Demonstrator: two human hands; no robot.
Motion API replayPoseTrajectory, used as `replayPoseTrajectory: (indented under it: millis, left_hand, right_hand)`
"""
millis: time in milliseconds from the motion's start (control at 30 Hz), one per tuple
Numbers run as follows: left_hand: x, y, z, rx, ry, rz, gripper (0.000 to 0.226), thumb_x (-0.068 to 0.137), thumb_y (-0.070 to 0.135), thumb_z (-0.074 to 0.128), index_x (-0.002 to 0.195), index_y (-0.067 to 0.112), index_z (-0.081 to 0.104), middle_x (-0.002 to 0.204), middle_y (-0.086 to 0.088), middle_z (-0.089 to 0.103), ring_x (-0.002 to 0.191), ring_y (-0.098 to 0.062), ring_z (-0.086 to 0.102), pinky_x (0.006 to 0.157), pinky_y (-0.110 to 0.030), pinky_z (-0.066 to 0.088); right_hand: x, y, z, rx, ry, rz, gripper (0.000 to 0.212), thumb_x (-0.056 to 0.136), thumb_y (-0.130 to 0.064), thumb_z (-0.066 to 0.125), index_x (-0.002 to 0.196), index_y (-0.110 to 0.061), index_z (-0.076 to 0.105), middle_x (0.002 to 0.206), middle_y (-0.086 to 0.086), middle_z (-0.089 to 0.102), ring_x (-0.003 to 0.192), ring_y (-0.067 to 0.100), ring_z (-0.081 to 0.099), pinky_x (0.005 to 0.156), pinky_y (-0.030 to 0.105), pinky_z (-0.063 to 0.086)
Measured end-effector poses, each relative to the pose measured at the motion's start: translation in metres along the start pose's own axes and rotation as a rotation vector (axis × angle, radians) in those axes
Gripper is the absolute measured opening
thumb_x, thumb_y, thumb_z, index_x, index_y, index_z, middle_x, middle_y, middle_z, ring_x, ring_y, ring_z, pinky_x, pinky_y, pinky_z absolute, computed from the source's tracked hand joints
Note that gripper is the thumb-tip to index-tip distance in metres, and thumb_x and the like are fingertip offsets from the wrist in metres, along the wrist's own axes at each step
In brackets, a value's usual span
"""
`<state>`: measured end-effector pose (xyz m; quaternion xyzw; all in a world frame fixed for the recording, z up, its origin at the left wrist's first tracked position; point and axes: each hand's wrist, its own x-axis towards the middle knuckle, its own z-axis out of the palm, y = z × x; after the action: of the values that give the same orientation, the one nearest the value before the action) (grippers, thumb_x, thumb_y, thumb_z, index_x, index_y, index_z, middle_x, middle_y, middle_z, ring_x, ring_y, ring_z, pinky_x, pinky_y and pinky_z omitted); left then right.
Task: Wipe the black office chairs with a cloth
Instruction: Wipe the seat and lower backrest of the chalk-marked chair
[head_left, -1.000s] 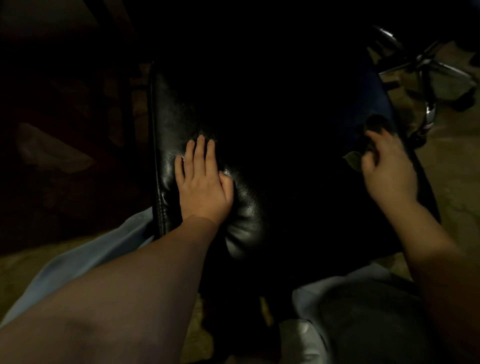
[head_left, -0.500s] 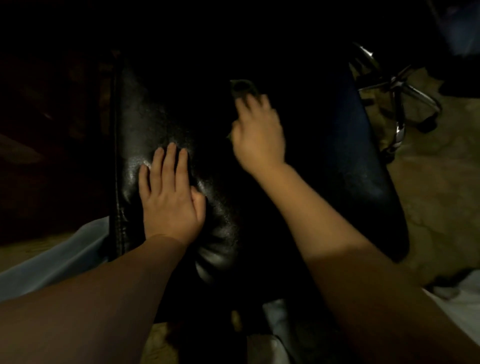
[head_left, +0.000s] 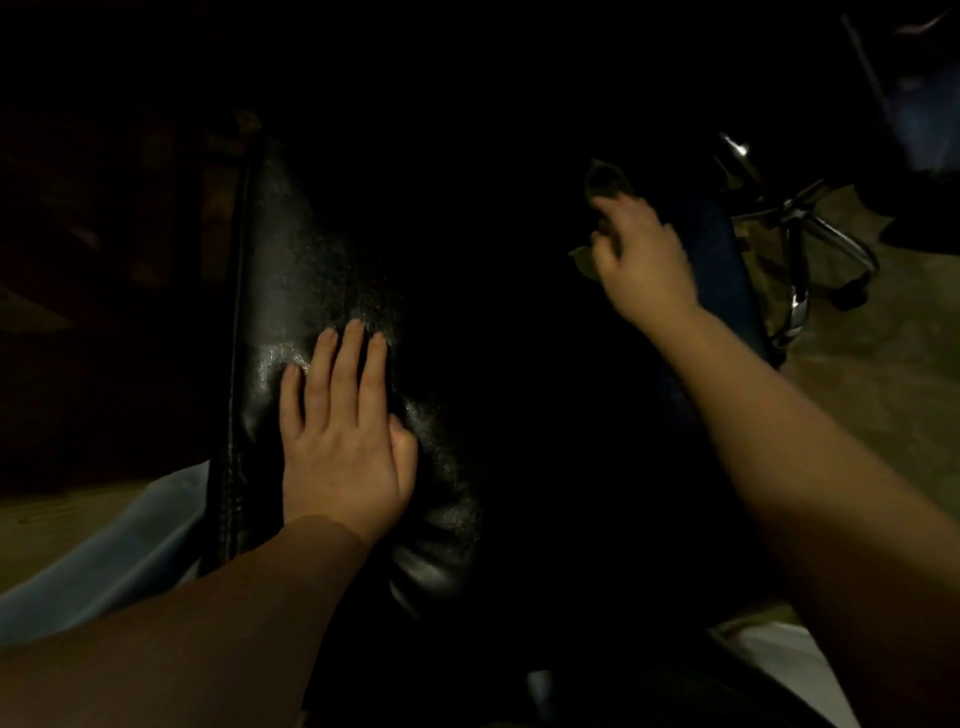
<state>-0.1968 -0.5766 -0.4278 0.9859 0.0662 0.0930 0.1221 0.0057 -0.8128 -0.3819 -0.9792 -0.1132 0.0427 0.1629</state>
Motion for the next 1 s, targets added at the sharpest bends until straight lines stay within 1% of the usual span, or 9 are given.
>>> replayPoseTrajectory:
  millis: [167, 267, 400, 500, 567, 667, 733, 900, 1000]
  left_hand:
    - [0.0, 0.0, 0.0, 0.004, -0.003, -0.003, 0.065, 0.086, 0.027, 0.031, 0.146, 0.004, 0.035, 0.155, -0.015, 0.029, 0.145, -0.029, 0.02, 0.119, -0.049, 0.009]
    - [0.0, 0.0, 0.0, 0.011, -0.015, -0.004, 0.065, 0.086, 0.027, 0.031, 0.147, 0.004, 0.034, 0.155, -0.015, 0.029, 0.145, -0.029, 0.021, 0.119, -0.048, 0.008]
    - [0.0, 0.0, -0.001, 0.023, -0.018, -0.001, 0.067, 0.083, 0.027, 0.032, 0.146, 0.004, 0.036, 0.154, -0.015, 0.03, 0.144, -0.03, 0.023, 0.118, -0.049, 0.01]
    - [0.0, 0.0, 0.0, 0.025, -0.013, -0.003, 0.068, 0.082, 0.026, 0.032, 0.145, 0.003, 0.037, 0.154, -0.016, 0.031, 0.144, -0.03, 0.023, 0.117, -0.05, 0.011]
    - [0.0, 0.0, 0.0, 0.02, -0.012, -0.006, 0.068, 0.081, 0.026, 0.033, 0.145, 0.003, 0.037, 0.154, -0.016, 0.031, 0.143, -0.03, 0.022, 0.117, -0.049, 0.011]
    - [0.001, 0.001, 0.0, 0.023, -0.014, -0.003, 0.068, 0.081, 0.025, 0.033, 0.145, 0.004, 0.038, 0.153, -0.016, 0.032, 0.143, -0.029, 0.023, 0.118, -0.049, 0.011]
    - [0.001, 0.0, 0.0, 0.024, -0.012, 0.0, 0.067, 0.082, 0.025, 0.033, 0.145, 0.004, 0.038, 0.154, -0.015, 0.032, 0.144, -0.029, 0.024, 0.118, -0.049, 0.011]
    - [0.001, 0.0, 0.0, -0.002, -0.011, -0.002, 0.065, 0.085, 0.026, 0.031, 0.146, 0.004, 0.037, 0.154, -0.014, 0.03, 0.145, -0.029, 0.022, 0.119, -0.049, 0.01]
    - [0.001, -0.001, 0.0, 0.001, 0.0, 0.0, 0.064, 0.085, 0.026, 0.031, 0.145, 0.004, 0.037, 0.154, -0.015, 0.031, 0.144, -0.03, 0.023, 0.119, -0.049, 0.01]
  right_hand:
    - [0.047, 0.002, 0.002, 0.082, 0.108, 0.213, 0.045, 0.102, -0.022, 0.04, 0.145, -0.011, 0.04, 0.15, 0.013, 0.037, 0.139, 0.029, 0.032, 0.11, 0.036, 0.031]
    - [0.066, -0.04, 0.018, 0.066, 0.12, 0.208, 0.043, 0.101, -0.021, 0.039, 0.142, -0.008, 0.044, 0.142, 0.014, 0.045, 0.132, 0.029, 0.04, 0.105, 0.034, 0.035]
    - [0.069, -0.125, 0.049, 0.008, 0.06, -0.019, 0.046, 0.095, -0.019, 0.044, 0.141, -0.013, 0.047, 0.143, 0.01, 0.048, 0.131, 0.027, 0.04, 0.106, 0.029, 0.032]
    - [0.043, -0.185, 0.079, 0.002, -0.008, -0.284, 0.052, 0.094, -0.021, 0.046, 0.146, -0.018, 0.041, 0.152, 0.005, 0.038, 0.142, 0.026, 0.026, 0.114, 0.03, 0.02]
    - [0.026, -0.199, 0.088, 0.009, -0.059, -0.381, 0.052, 0.097, -0.024, 0.044, 0.148, -0.022, 0.037, 0.156, 0.003, 0.03, 0.147, 0.023, 0.015, 0.118, 0.034, 0.011]
    - [0.027, -0.174, 0.076, -0.064, -0.105, -0.4, 0.05, 0.099, -0.029, 0.042, 0.148, -0.029, 0.034, 0.158, -0.004, 0.026, 0.148, 0.02, 0.011, 0.118, 0.038, 0.007]
    - [0.032, -0.14, 0.06, -0.113, -0.08, -0.326, 0.05, 0.098, -0.028, 0.043, 0.148, -0.03, 0.034, 0.157, -0.004, 0.028, 0.148, 0.022, 0.014, 0.118, 0.04, 0.01]
    - [0.022, 0.001, 0.012, 0.04, 0.115, 0.01, 0.048, 0.094, -0.023, 0.042, 0.141, -0.016, 0.047, 0.147, 0.011, 0.044, 0.138, 0.032, 0.035, 0.113, 0.044, 0.03]
    - [-0.003, 0.06, 0.0, 0.121, 0.217, 0.236, 0.042, 0.099, -0.022, 0.042, 0.14, -0.015, 0.047, 0.146, 0.011, 0.044, 0.137, 0.03, 0.037, 0.112, 0.04, 0.032]
